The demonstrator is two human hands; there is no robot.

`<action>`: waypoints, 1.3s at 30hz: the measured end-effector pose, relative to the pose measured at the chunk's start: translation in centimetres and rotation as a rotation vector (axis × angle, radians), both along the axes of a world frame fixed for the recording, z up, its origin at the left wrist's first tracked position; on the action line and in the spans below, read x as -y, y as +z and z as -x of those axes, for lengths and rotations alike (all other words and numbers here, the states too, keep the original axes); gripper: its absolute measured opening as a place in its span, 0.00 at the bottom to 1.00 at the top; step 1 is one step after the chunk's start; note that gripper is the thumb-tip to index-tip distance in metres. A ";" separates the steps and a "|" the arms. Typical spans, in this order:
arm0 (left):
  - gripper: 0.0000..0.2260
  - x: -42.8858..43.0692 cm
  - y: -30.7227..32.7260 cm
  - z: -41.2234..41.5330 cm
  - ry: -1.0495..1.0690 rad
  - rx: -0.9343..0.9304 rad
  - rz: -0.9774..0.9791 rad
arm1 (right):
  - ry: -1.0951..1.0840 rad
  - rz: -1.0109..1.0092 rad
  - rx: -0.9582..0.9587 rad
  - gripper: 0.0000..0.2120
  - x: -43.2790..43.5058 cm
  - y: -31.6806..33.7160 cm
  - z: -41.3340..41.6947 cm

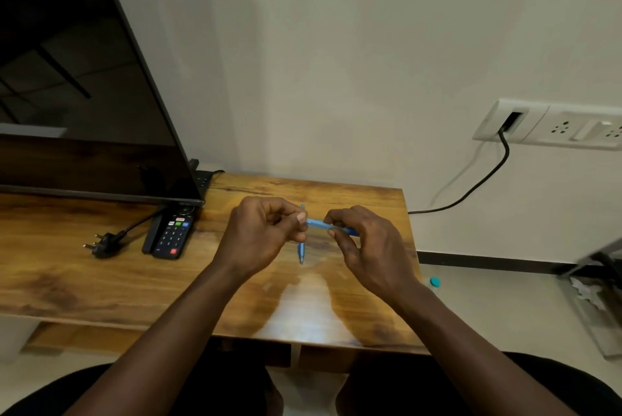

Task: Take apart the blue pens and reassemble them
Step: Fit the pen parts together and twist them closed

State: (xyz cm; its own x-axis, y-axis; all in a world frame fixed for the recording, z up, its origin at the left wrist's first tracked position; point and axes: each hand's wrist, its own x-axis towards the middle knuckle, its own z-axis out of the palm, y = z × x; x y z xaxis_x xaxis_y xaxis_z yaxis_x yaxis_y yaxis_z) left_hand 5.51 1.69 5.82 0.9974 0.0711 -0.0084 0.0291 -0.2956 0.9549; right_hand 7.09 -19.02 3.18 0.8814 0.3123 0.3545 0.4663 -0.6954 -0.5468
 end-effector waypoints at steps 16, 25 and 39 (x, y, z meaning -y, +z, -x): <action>0.10 0.1 1.6 -0.9 -0.127 -0.152 0.270 | 0.090 -0.190 0.018 0.08 1.2 1.0 -0.3; 0.03 -1.7 3.1 -0.9 -0.024 -0.090 0.127 | -0.004 -0.157 -0.087 0.16 -0.5 1.9 -0.9; 0.06 -7.0 2.6 2.3 0.040 -0.078 -0.171 | 0.091 -0.916 -0.739 0.12 -4.9 3.5 -1.5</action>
